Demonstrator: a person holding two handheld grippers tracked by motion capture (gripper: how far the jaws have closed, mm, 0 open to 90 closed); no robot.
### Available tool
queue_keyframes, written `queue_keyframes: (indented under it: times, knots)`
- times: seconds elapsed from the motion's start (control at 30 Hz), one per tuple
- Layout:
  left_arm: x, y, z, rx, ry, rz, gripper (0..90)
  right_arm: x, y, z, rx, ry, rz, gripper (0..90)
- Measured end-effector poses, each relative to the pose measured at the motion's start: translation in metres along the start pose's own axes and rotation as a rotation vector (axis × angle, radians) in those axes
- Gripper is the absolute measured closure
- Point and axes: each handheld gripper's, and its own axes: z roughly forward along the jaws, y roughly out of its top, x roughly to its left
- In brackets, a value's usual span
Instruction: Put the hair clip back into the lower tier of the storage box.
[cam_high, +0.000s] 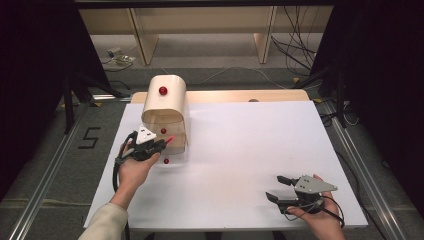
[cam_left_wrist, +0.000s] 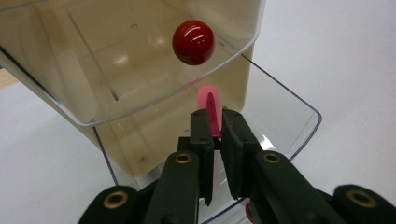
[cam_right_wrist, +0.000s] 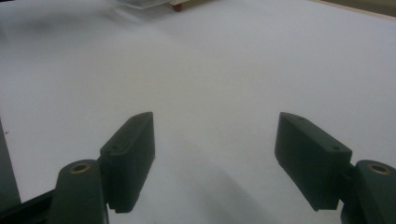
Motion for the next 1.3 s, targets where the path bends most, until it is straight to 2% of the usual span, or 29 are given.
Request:
queue_keyframes:
  times: [0.63,1.3]
  knots:
    - [0.0012,-0.0018,0.0054,0.004,0.017,0.002,83.0,0.0,-0.0001,0.0,0.0,0.0,0.0,29.7]
    - [0.003,-0.0025,0.0094,-0.007,0.013,-0.005,82.4,0.0,0.0001,-0.0002,-0.005,-0.001,0.003,29.7]
